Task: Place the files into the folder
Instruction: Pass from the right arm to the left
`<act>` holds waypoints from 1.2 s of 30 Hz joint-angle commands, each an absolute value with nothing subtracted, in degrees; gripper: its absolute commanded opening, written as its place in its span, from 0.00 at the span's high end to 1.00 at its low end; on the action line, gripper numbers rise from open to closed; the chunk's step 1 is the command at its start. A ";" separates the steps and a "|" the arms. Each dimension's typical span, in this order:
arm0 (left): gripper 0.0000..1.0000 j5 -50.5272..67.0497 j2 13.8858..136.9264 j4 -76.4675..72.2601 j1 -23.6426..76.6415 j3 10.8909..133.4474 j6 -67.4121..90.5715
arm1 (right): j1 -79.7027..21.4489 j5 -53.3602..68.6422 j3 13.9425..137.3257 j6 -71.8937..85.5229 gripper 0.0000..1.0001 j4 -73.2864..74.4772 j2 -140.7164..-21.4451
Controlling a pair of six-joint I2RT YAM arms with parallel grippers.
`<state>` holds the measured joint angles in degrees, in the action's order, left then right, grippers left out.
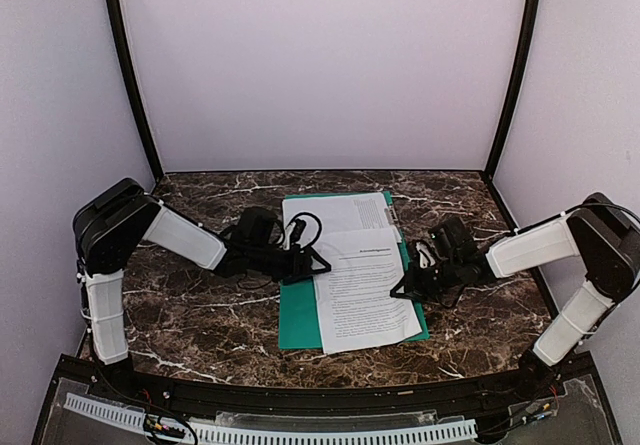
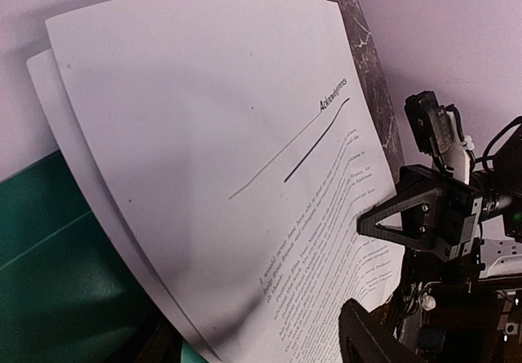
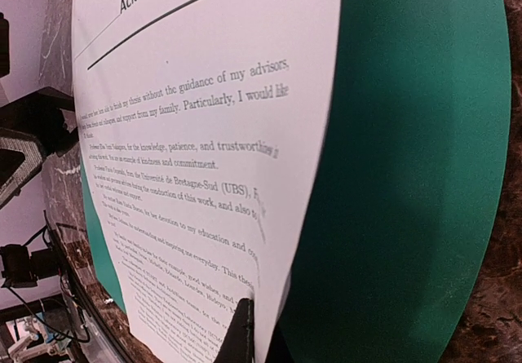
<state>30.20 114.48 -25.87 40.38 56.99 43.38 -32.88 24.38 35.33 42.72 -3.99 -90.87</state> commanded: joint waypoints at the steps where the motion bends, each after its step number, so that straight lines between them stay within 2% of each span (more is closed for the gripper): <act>1: 0.35 33.39 116.39 -28.22 40.34 54.09 48.04 | -32.78 24.11 34.50 42.30 1.00 -5.71 -91.49; 11: 0.52 36.12 116.33 -44.76 40.74 46.48 57.05 | -33.76 24.20 33.69 43.87 1.00 -8.19 -91.71; 18: 0.61 36.48 116.65 -46.57 42.55 46.66 57.97 | -35.01 24.05 33.59 45.03 1.00 -9.88 -92.55; 23: 0.74 36.73 116.59 -49.65 42.63 45.03 59.84 | -35.23 23.49 33.34 45.24 1.00 -9.82 -92.25; 30: 0.83 36.43 115.61 -52.33 42.62 42.91 60.88 | -35.47 22.86 32.55 45.75 1.00 -10.05 -91.32; 34: 0.96 36.77 114.95 -51.71 42.55 43.30 59.19 | -36.15 23.05 32.87 45.26 1.00 -10.71 -91.54; 36: 0.99 36.96 114.10 -48.55 42.62 44.26 56.57 | -36.55 23.01 32.97 44.33 1.00 -10.86 -91.12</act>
<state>36.16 116.46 -50.87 42.54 43.55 60.40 -35.27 23.94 33.39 45.30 -9.26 -91.94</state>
